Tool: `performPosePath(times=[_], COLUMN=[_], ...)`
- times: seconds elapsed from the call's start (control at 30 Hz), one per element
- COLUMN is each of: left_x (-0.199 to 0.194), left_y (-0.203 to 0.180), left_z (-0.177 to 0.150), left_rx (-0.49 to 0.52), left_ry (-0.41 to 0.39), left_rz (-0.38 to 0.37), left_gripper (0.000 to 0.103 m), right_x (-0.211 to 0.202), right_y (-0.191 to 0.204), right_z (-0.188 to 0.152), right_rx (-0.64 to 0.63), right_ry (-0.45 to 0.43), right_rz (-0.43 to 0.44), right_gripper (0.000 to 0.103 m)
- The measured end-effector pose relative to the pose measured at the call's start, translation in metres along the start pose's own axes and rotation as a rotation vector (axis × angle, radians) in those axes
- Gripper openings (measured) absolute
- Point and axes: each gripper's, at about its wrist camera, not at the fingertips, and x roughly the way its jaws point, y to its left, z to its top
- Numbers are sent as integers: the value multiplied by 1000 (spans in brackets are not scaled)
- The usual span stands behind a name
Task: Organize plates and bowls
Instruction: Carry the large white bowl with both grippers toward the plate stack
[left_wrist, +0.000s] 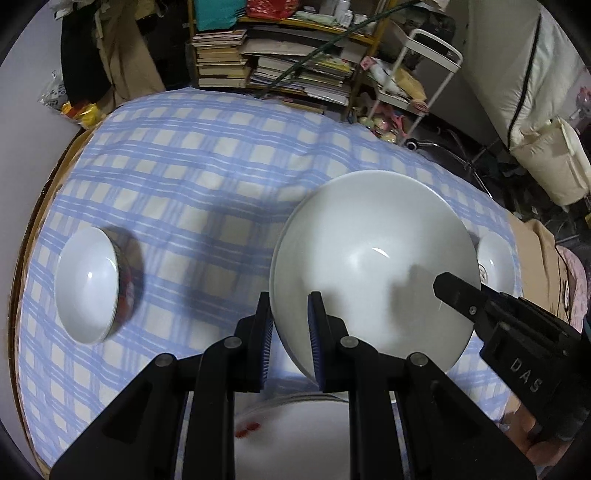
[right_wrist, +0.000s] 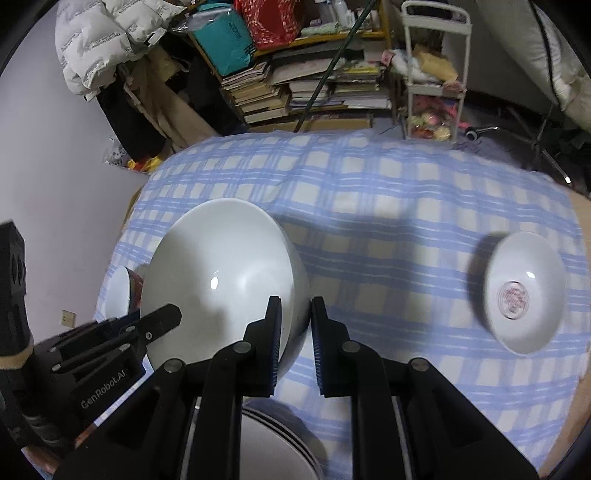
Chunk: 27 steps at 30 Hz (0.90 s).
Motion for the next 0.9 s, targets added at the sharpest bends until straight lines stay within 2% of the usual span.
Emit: performPosePath(times=[0.1,0.27,0.5,0.6,0.9], left_x=[-1,-6,2,6,26], left_y=[-16,-53,-80,-92,-104], left_z=[-8,-21,-36,-47,-69], left_rx=[22,126,149,185,214], left_ry=[16,16,70,83,114], left_rz=[-13,20,-13,11,80], left_gripper=[17,17,17,17,17], right_x=[-7,-19,-38,-38,-13], right_y=[-11,-38,-60,-69,-93], right_z=[-9,-21,-42,-54,-90], right_rx=[-3,30,32,52,109], right_ry=[-2,6,-32,-26,72], right_rz=[-24,-33,-97,-105,-55], right_gripper=[17,17,17,17,17])
